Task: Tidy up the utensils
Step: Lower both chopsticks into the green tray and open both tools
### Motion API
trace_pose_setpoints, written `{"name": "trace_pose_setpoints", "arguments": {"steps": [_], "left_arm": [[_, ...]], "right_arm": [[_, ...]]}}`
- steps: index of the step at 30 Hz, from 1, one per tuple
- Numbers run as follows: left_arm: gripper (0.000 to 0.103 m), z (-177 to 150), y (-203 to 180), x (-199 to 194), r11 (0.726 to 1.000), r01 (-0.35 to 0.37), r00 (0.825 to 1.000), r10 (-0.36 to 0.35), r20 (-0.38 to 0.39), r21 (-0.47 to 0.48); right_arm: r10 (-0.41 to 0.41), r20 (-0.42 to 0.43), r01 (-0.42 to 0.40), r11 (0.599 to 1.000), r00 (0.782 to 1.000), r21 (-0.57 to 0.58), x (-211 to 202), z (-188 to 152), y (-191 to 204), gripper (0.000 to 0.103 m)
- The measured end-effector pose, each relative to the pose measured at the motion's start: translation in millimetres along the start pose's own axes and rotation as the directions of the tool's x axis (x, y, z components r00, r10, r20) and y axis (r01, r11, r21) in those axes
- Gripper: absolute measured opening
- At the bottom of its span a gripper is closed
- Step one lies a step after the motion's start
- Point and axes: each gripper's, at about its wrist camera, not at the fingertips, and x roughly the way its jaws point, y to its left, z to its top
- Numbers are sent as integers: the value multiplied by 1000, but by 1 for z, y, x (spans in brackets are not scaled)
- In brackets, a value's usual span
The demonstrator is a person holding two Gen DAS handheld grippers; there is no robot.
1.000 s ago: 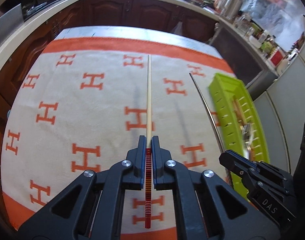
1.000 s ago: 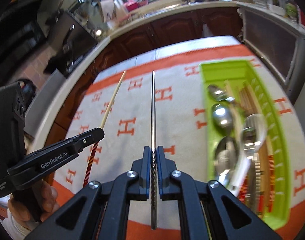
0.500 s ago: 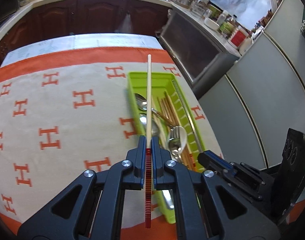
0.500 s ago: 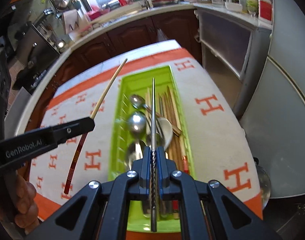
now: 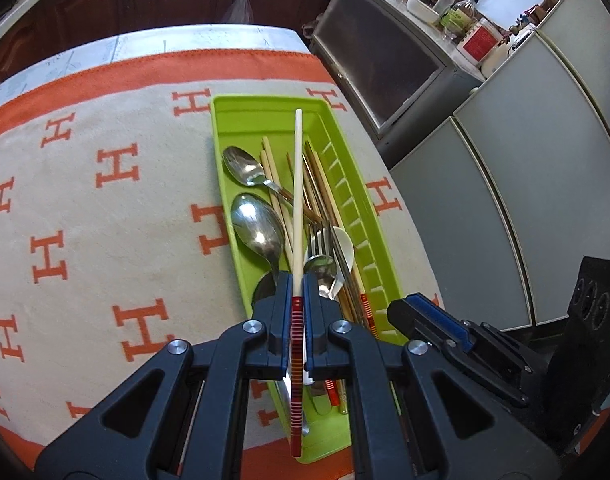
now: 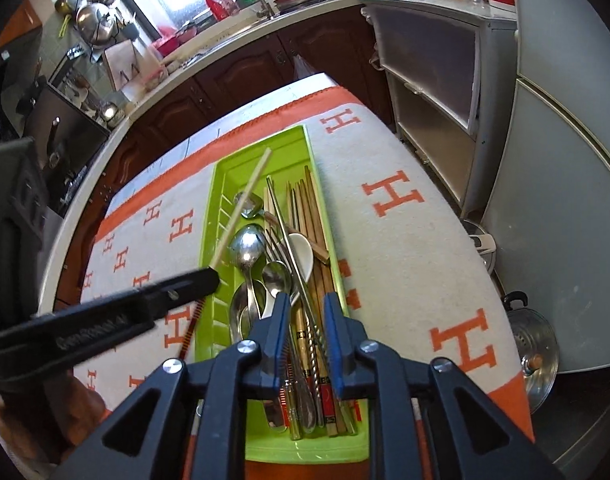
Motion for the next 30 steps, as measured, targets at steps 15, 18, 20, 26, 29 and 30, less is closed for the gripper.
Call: {"name": "trace_pose_setpoints", "arguments": {"steps": [15, 18, 20, 26, 29, 30], "left_arm": [[6, -26, -5, 5, 999, -5, 997, 8, -76, 42], [6, -29, -1, 4, 999, 35, 995, -33, -96, 16], [6, -31, -4, 3, 999, 49, 994, -47, -96, 23], [10, -36, -16, 0, 991, 125, 986, -119, -114, 47], [16, -37, -18, -3, 987, 154, 983, -148, -112, 45], [18, -37, -17, -4, 987, 158, 982, -153, -110, 42]], "right_arm": [[22, -7, -22, 999, 1000, 28, 0, -8, -9, 18], [22, -7, -22, 1000, 1000, 22, 0, -9, -7, 18], [19, -5, -19, 1000, 1000, 17, -1, -11, -5, 18], [15, -4, -15, 1000, 1000, 23, -5, -13, -6, 18], [14, -3, -14, 1000, 1000, 23, -6, -14, -6, 18], [15, -2, -15, 1000, 1000, 25, -7, -14, -6, 18]]}}
